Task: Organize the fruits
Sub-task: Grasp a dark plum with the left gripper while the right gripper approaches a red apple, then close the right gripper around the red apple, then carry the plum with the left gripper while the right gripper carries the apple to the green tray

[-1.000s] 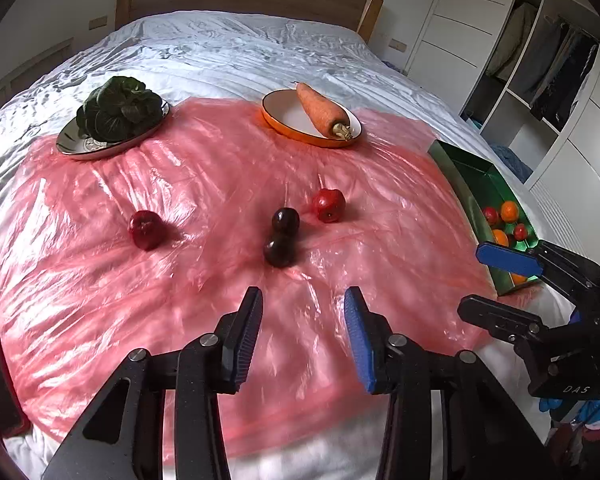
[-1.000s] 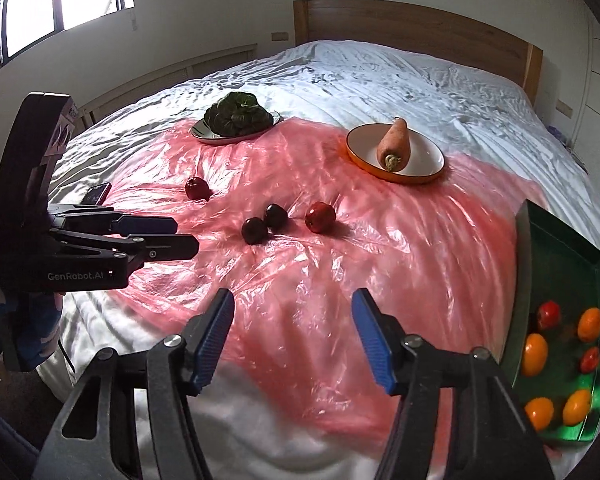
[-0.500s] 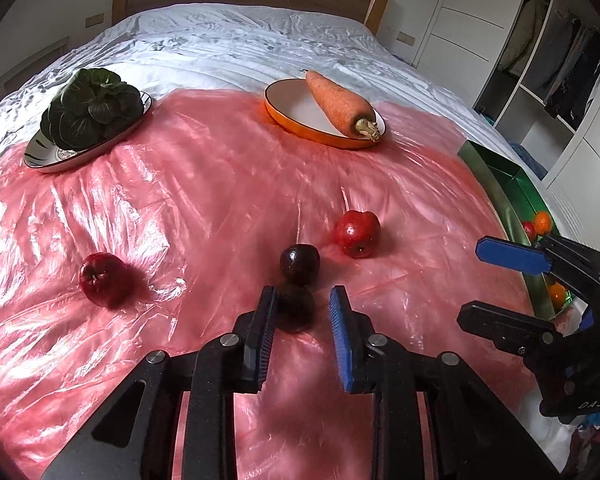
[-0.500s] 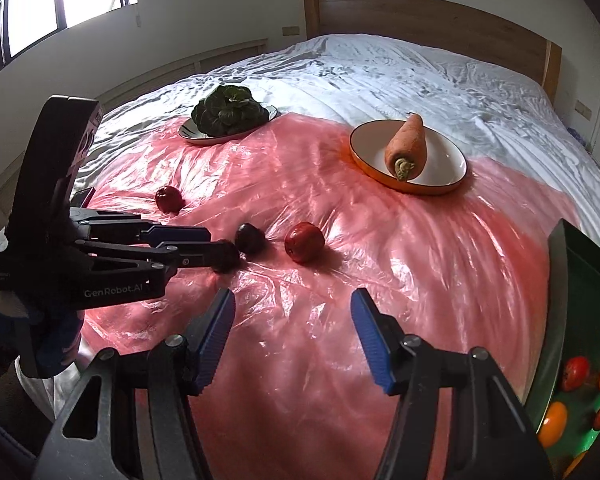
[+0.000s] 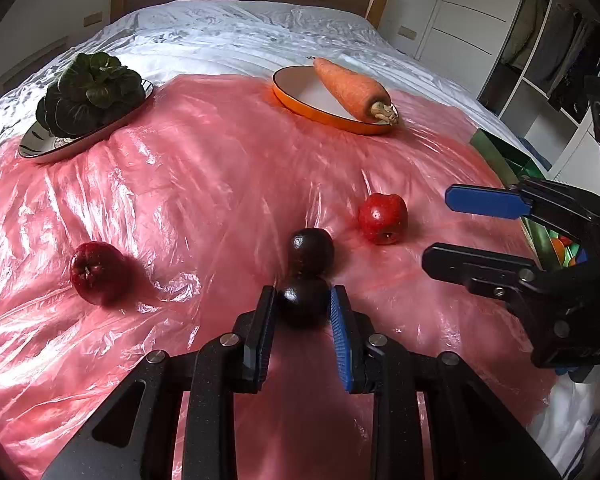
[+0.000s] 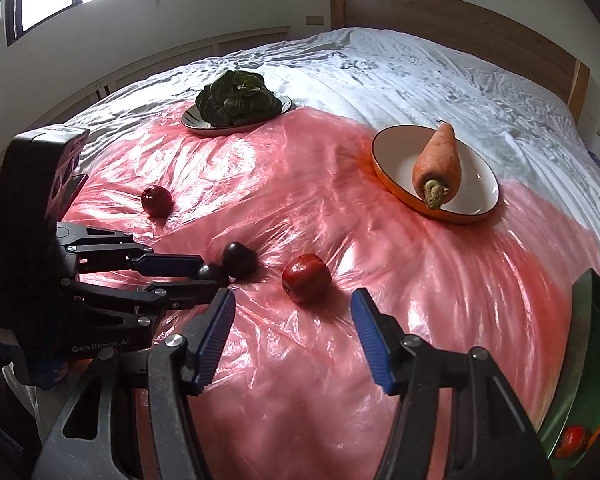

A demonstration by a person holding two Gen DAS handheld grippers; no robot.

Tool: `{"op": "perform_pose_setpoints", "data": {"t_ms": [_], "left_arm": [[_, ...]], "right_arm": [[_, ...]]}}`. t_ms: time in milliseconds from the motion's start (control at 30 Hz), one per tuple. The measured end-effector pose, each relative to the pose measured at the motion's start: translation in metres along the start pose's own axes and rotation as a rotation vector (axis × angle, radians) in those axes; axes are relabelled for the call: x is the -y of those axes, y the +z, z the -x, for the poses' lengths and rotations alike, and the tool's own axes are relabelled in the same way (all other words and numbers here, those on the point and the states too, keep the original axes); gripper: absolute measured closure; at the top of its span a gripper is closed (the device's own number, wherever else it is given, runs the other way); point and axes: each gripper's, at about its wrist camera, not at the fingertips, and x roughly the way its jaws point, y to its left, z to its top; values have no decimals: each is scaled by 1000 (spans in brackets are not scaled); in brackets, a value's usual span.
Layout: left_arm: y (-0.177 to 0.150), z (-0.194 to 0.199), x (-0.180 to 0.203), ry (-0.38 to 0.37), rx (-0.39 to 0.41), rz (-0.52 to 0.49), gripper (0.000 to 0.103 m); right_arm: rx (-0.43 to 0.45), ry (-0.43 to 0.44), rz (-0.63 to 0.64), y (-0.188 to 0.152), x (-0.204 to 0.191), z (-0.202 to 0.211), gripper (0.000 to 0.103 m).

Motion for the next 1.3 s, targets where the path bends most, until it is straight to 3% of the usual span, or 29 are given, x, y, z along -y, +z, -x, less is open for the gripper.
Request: {"op": "perform_pose_setpoints", "data": {"t_ms": [467, 733, 1167, 1300], "left_arm": [[-4, -2, -4, -28, -4, -20, 80], [-4, -2, -6, -48, -4, -19, 80], [-1, 10, -22, -147, 2, 71, 81], [0, 15, -30, -184, 2, 110, 81]], "right_arm": [[-135, -30, 68, 17, 3, -48, 0], [-171, -32, 25, 16, 7, -62, 0], [-68, 132, -248, 13, 43, -41, 3], [-35, 146, -332, 9, 58, -32, 3]]}}
